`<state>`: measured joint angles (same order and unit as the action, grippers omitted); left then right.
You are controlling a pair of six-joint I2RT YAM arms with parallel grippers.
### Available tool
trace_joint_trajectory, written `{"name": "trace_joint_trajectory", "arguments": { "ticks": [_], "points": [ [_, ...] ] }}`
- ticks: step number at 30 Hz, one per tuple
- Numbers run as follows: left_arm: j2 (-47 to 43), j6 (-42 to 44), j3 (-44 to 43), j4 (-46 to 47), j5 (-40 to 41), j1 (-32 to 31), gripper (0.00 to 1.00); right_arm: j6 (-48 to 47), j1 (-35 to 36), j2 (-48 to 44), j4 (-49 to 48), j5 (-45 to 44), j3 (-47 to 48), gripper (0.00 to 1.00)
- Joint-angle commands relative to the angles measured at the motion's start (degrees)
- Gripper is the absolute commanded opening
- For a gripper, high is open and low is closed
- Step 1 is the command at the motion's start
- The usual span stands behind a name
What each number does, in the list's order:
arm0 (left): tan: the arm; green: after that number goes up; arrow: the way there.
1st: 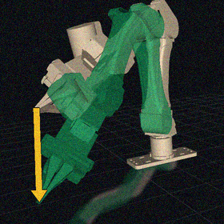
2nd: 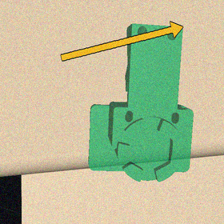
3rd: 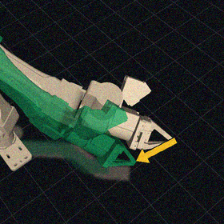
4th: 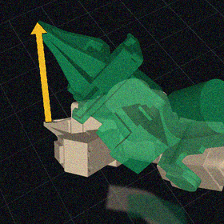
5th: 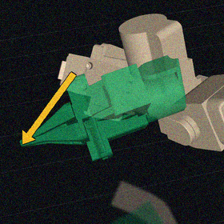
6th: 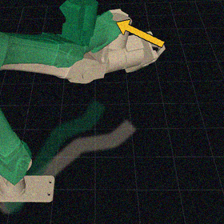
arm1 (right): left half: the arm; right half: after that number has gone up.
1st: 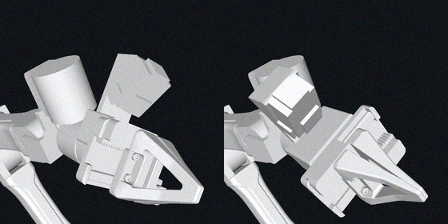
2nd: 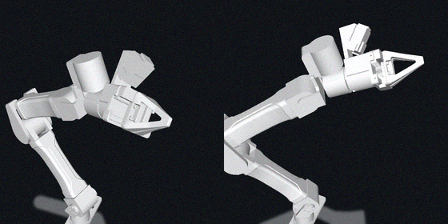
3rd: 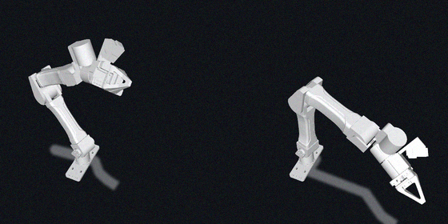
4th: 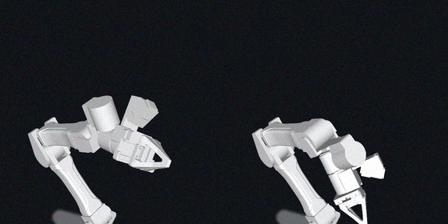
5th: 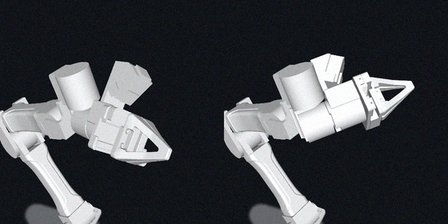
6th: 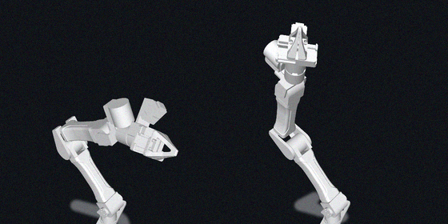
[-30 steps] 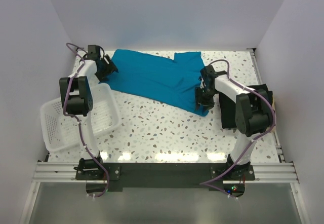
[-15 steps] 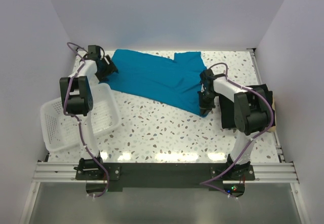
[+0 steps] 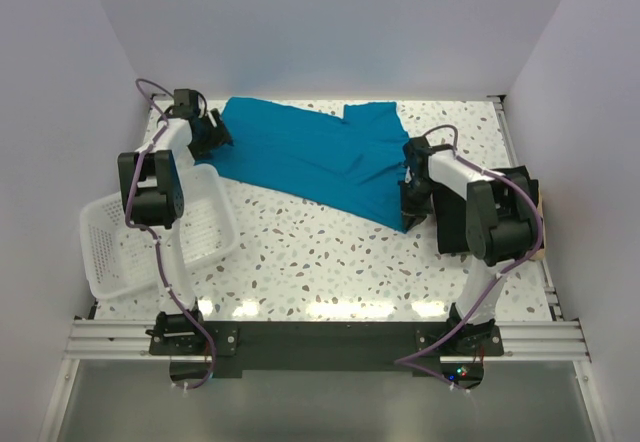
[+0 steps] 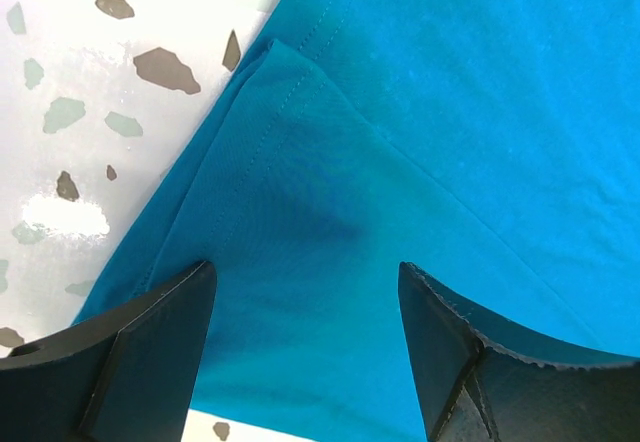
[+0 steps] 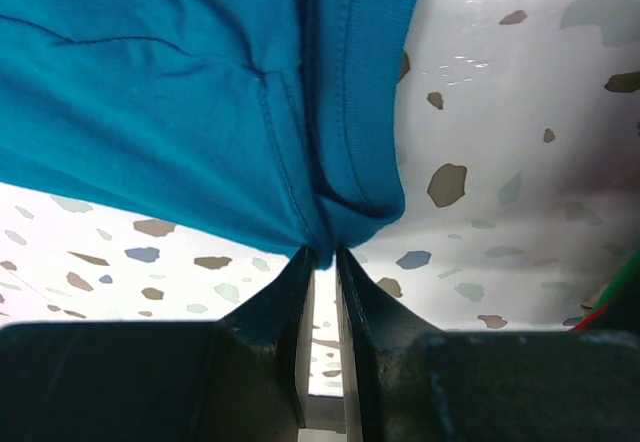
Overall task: Fold and stack the t-shirts
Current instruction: Fold the tshirt
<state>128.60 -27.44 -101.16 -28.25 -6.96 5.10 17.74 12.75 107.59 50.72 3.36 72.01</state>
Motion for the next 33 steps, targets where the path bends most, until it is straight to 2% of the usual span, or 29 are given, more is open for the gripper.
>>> {"name": "trace_joint_trajectory", "arguments": {
  "ticks": [1,10,13,14,18,20,27,33],
  "points": [
    [1.39,4.06,-1.67,1.27,2.13,0.35,0.79,-0.86,-1.33,-2.39,2.10,-0.81,1.21,0.18],
    [0.25,4.77,-2.37,1.53,-0.33,0.08,0.79,-1.48,-1.50,-1.86,4.12,-0.63,2.43,0.21],
    [-0.89,3.72,-4.30,0.74,-1.91,-0.53,0.80,-2.00,-1.59,-2.91,6.32,-0.28,4.79,0.34],
    [-1.67,3.36,-5.00,0.57,-2.35,-0.88,0.81,-2.18,-1.50,-3.52,6.84,0.24,5.77,0.44],
    [-3.35,2.31,-7.64,0.21,-3.41,-2.99,0.83,-2.18,-1.15,-3.62,9.13,4.11,13.74,0.57],
    [-3.53,1.60,-8.87,0.47,-3.94,-4.04,0.84,-2.27,-0.89,-2.31,9.05,5.17,16.57,0.60],
    [2.27,-0.33,-11.77,1.35,-6.92,-4.66,0.85,0.28,0.16,7.44,0.02,10.35,25.28,0.63],
    [4.82,-1.47,-11.16,3.55,-8.42,-4.58,0.86,5.02,0.69,11.24,-10.88,14.13,21.70,0.64]
  ]
}}
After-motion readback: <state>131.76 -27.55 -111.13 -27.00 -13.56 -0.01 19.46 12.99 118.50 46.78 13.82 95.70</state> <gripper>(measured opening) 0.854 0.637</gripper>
